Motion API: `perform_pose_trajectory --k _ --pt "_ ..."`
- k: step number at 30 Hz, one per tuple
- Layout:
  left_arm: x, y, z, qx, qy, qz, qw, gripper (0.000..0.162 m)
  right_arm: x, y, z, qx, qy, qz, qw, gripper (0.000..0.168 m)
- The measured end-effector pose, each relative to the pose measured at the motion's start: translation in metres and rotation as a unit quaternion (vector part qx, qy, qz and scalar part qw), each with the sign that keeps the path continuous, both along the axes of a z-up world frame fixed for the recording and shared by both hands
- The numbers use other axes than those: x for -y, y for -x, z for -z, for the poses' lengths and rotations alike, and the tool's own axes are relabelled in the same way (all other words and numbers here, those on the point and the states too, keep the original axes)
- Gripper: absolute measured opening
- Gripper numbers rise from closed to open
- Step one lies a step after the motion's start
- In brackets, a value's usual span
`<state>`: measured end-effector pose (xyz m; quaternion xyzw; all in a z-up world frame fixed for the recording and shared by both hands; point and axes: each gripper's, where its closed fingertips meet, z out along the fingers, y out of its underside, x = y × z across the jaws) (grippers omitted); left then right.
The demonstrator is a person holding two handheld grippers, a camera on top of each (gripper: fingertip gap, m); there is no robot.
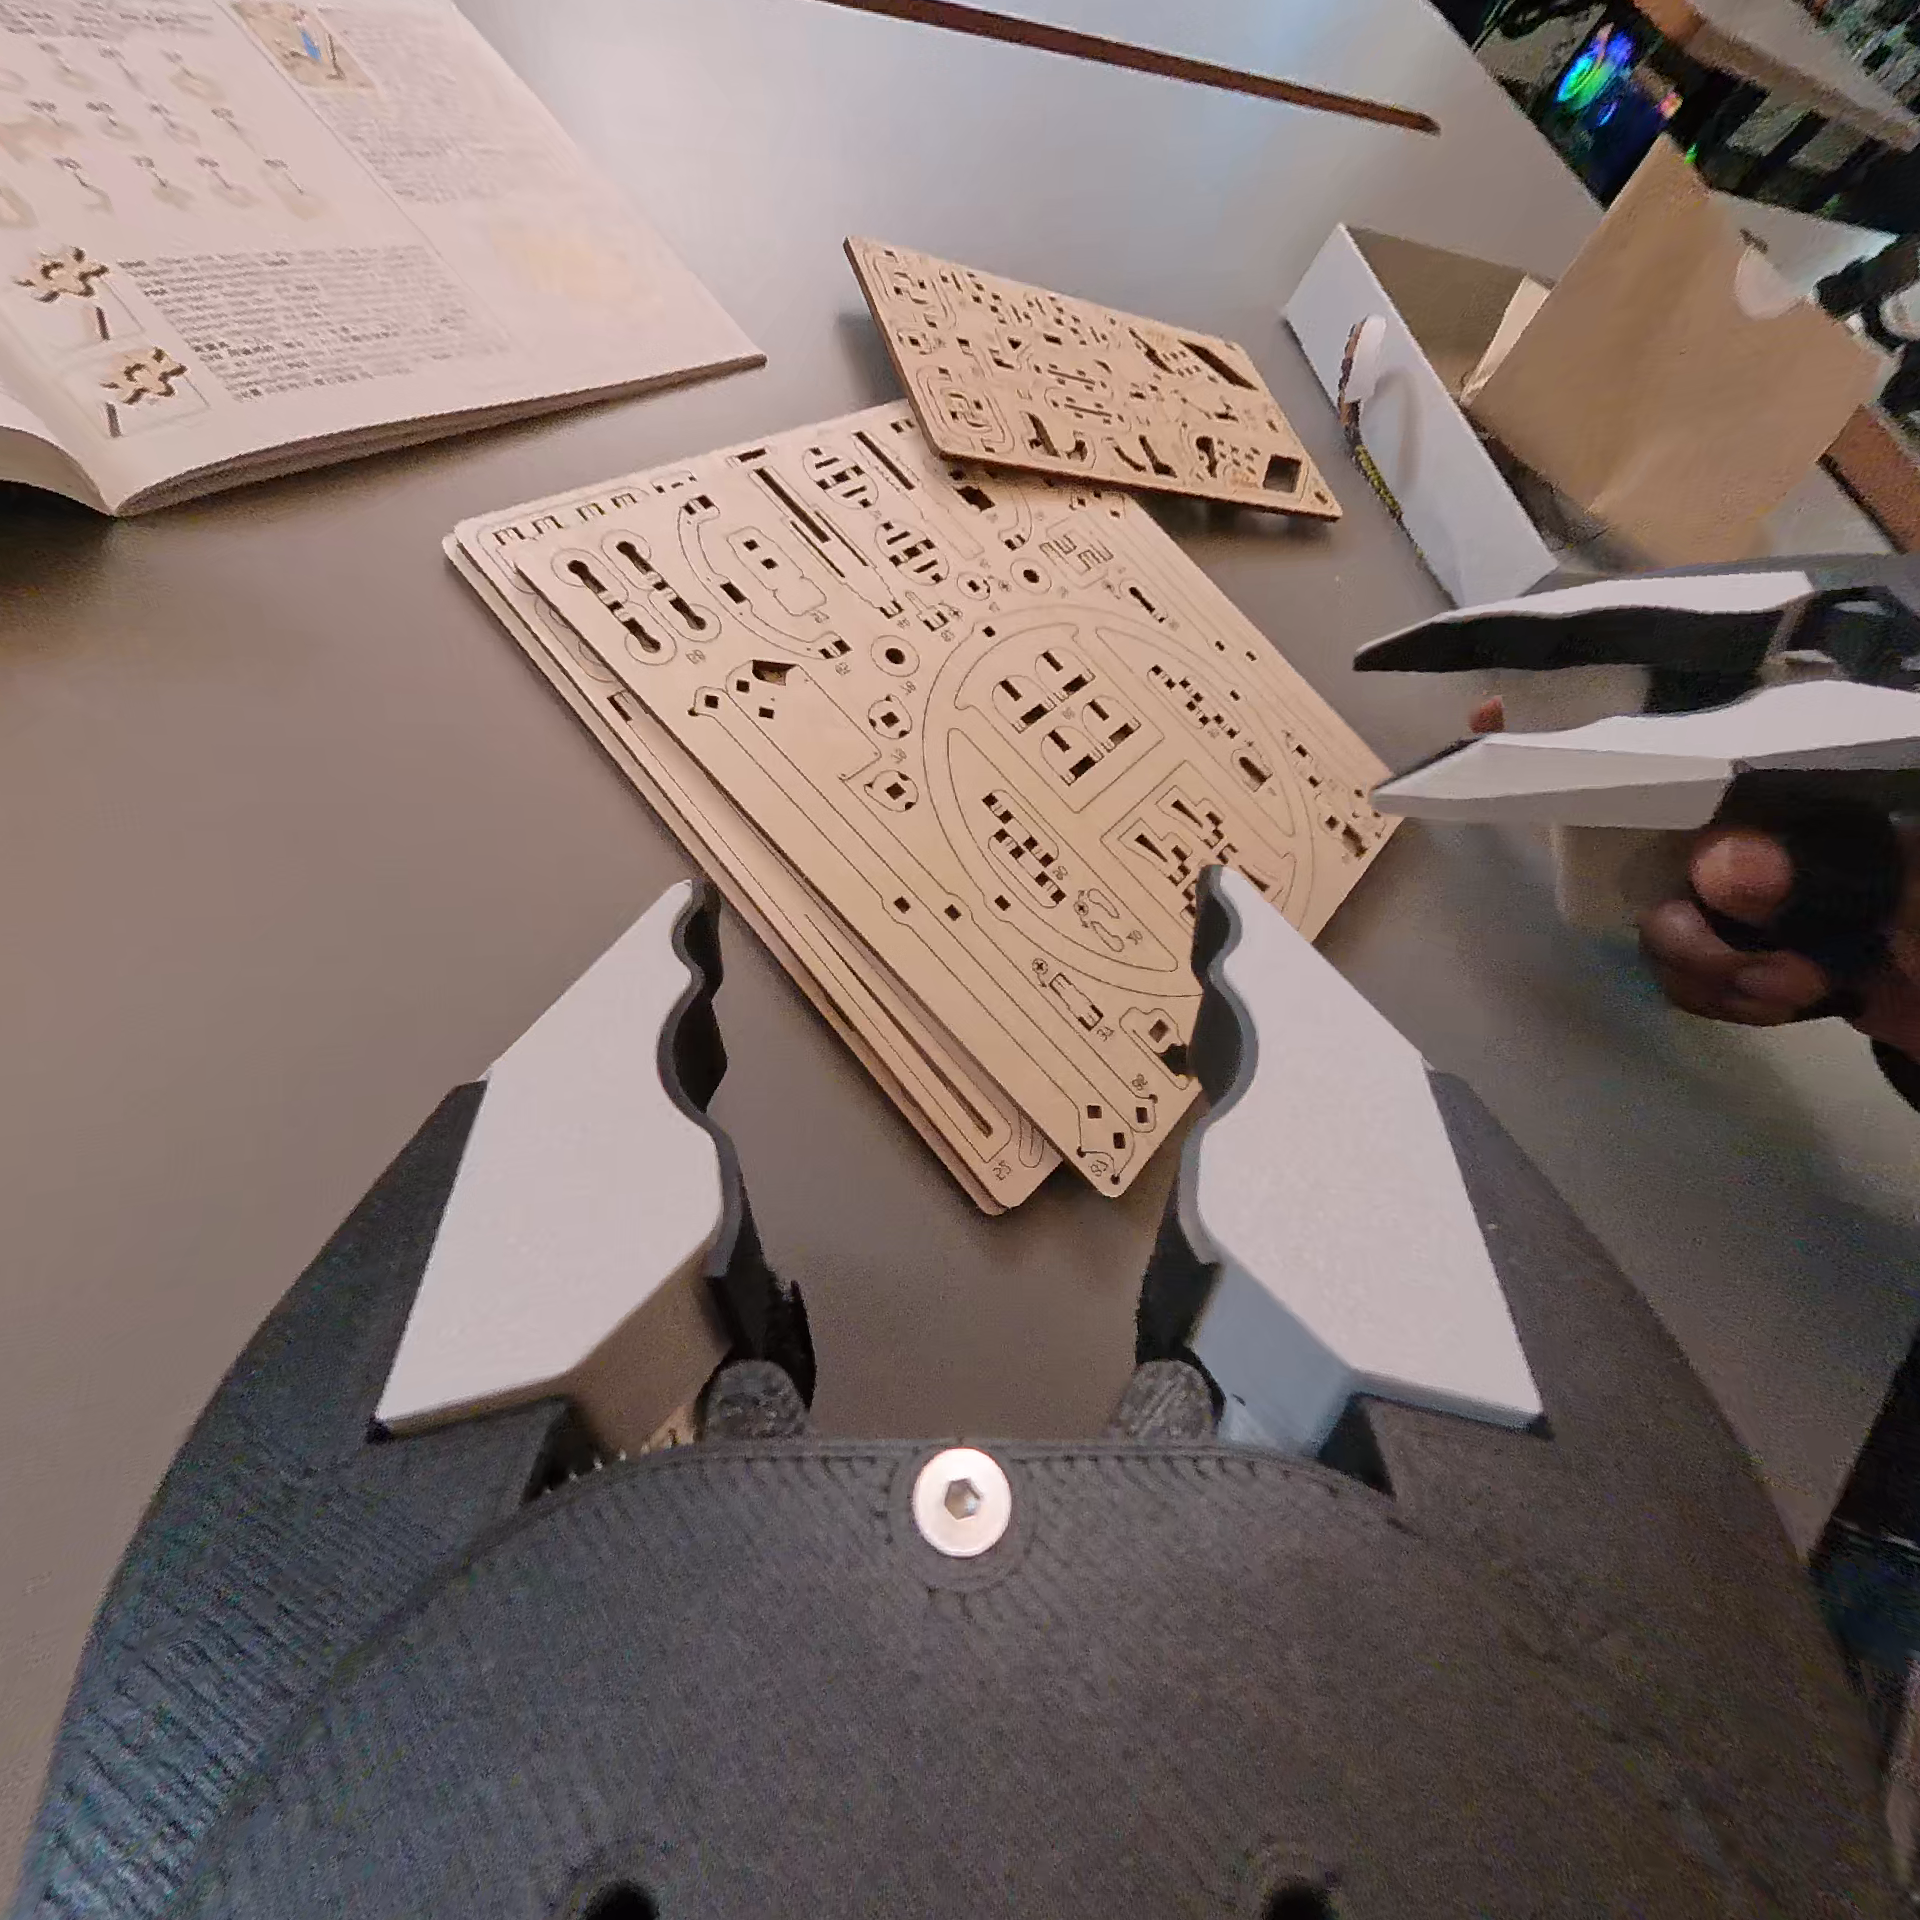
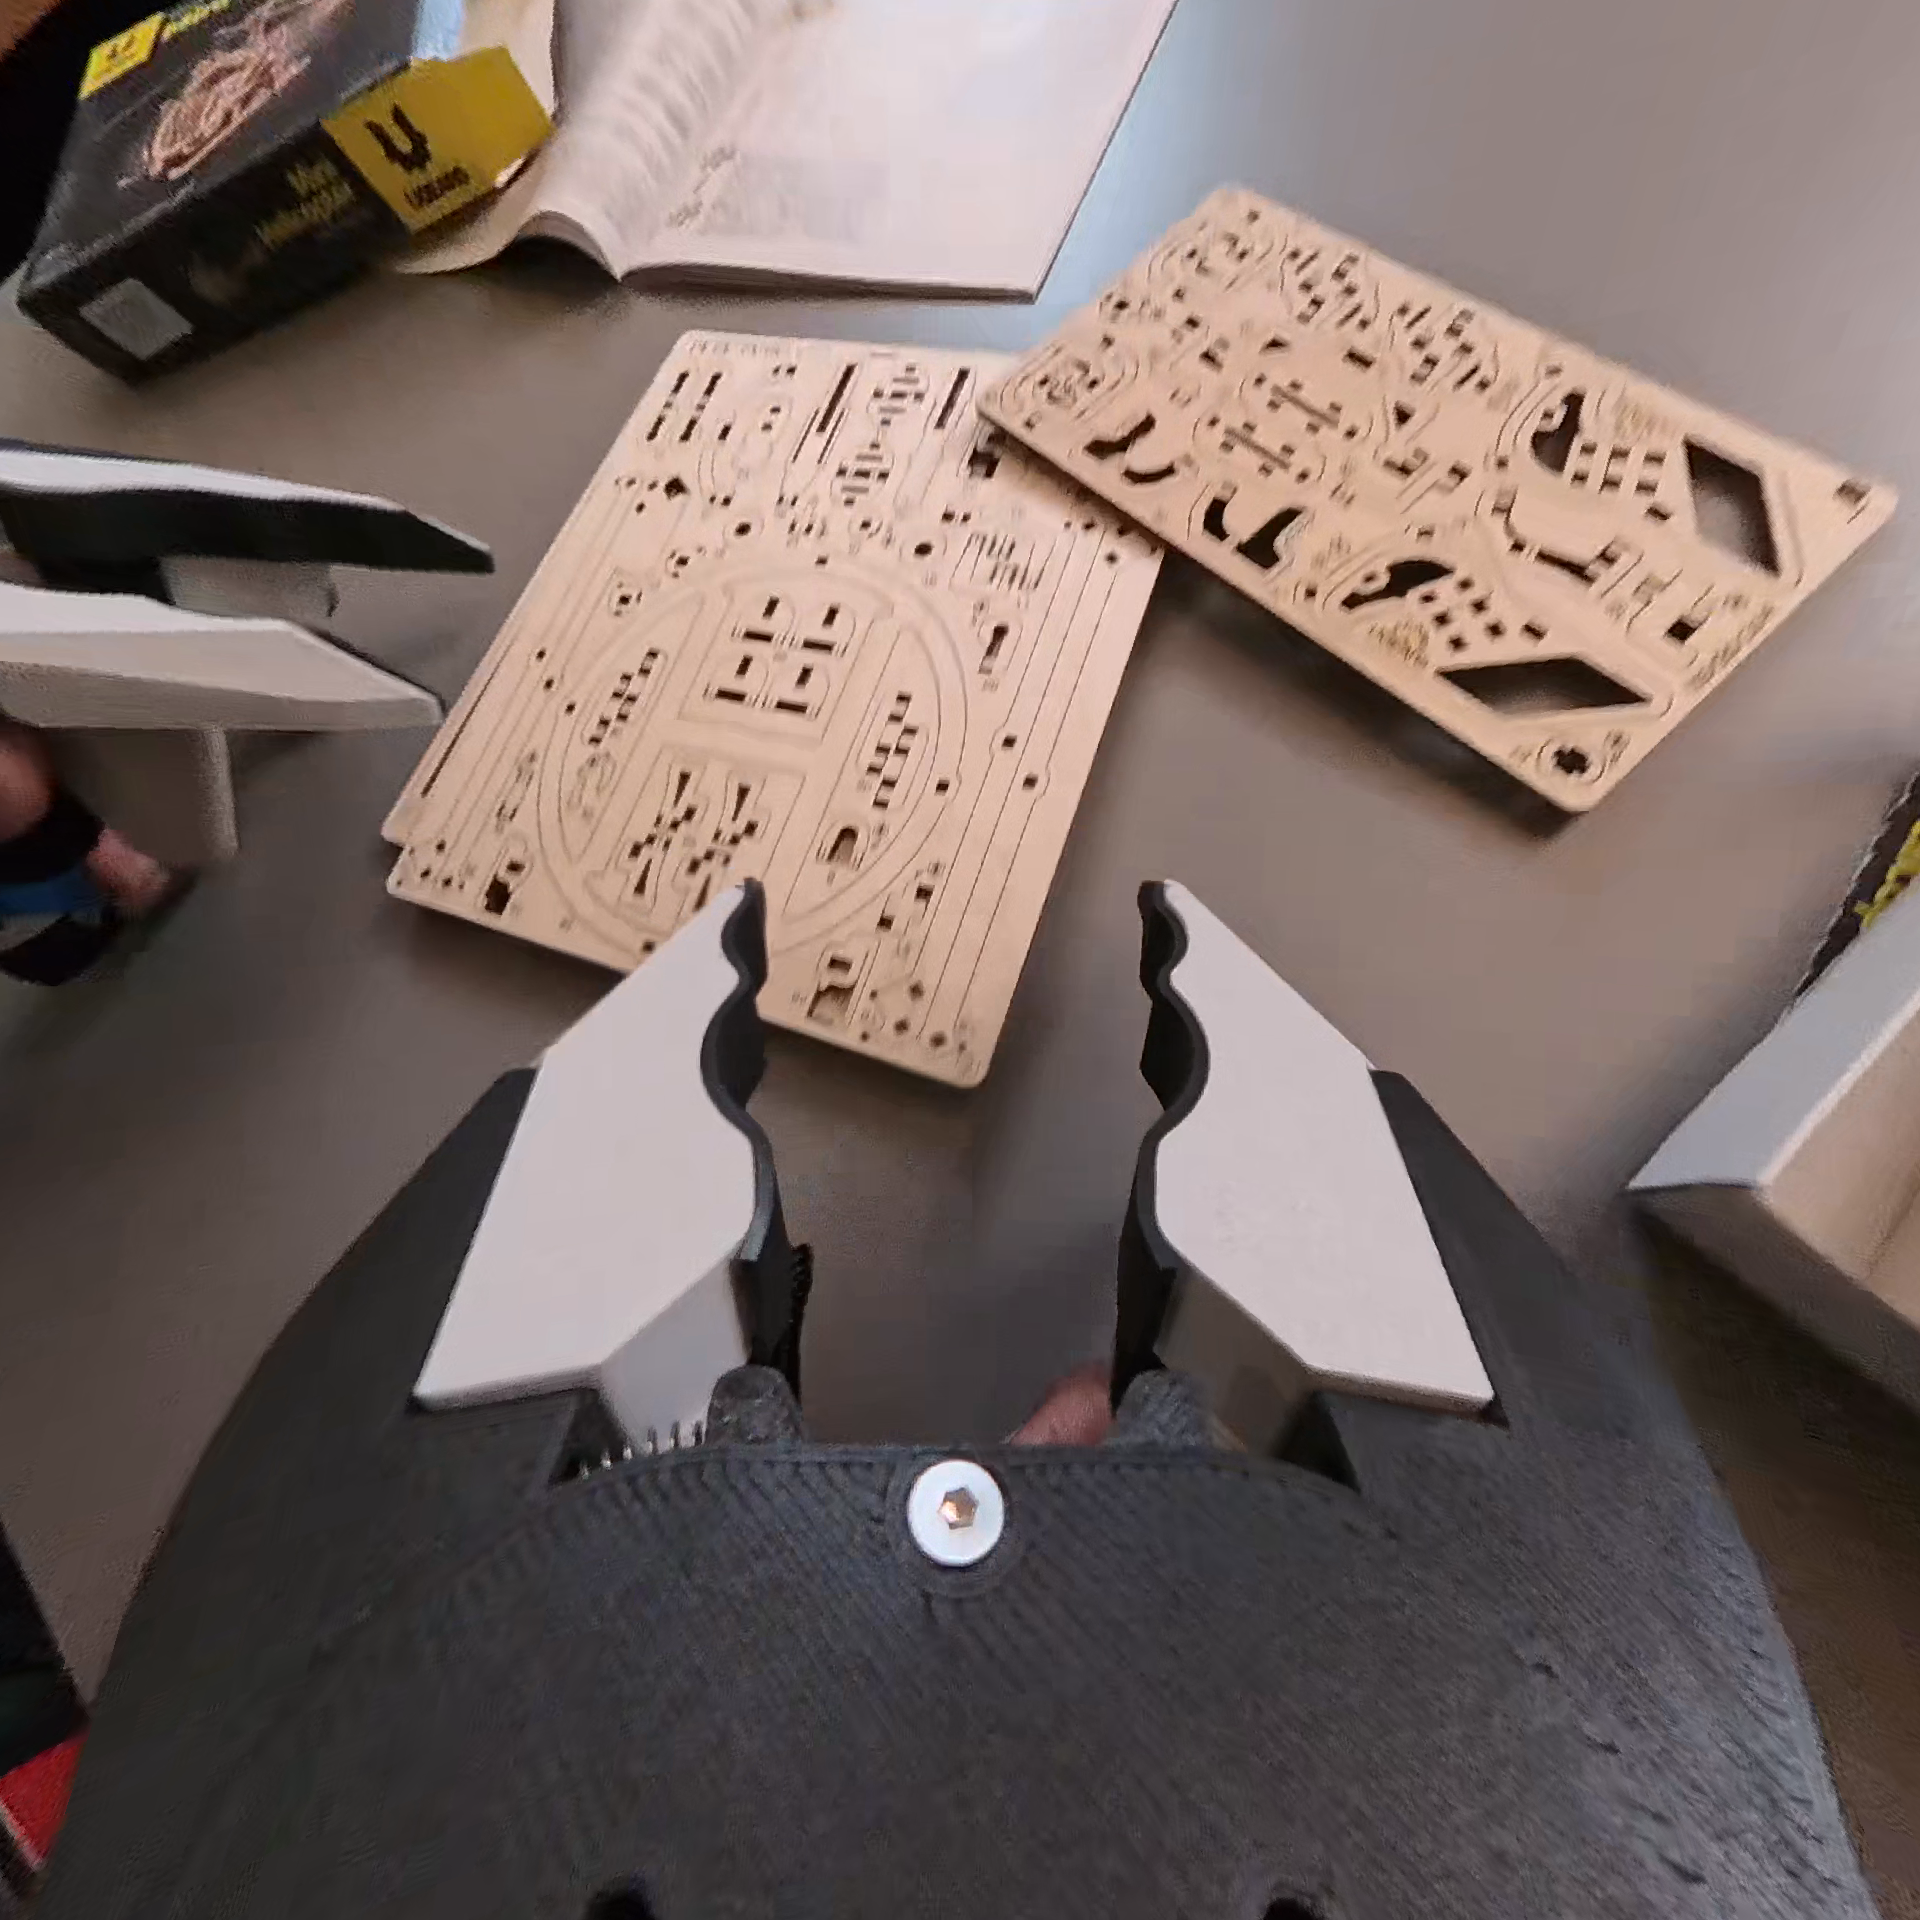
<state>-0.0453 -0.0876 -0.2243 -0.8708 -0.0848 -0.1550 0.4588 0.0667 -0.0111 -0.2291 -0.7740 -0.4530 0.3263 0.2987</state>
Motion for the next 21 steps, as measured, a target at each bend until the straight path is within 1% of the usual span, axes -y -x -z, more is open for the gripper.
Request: perform_pose_trajectory --k 2,5,10,16,21 --pt "0.000 -0.001 0.000 -0.013 -0.002 0.001 1.000 0.092 0.007 -0.004 0.003 0.000 0.010 -0.002 1.000 0.073" --pt "0.001 -0.004 0.000 -0.008 -0.004 0.003 1.000 0.092 0.011 -0.003 0.005 0.006 0.010 -0.004 1.000 0.073" --pt "0.008 -0.013 0.000 -0.005 -0.008 0.009 1.000 0.092 0.023 0.004 0.010 0.022 0.017 -0.030 0.999 0.073" --pt "0.011 -0.020 0.002 -0.020 -0.012 0.021 1.000 0.091 0.026 0.005 0.011 0.025 0.006 -0.035 0.999 0.077" --pt "0.011 -0.022 0.001 -0.015 -0.016 0.027 0.999 0.090 0.024 0.003 0.011 0.025 0.014 -0.028 0.999 0.074"
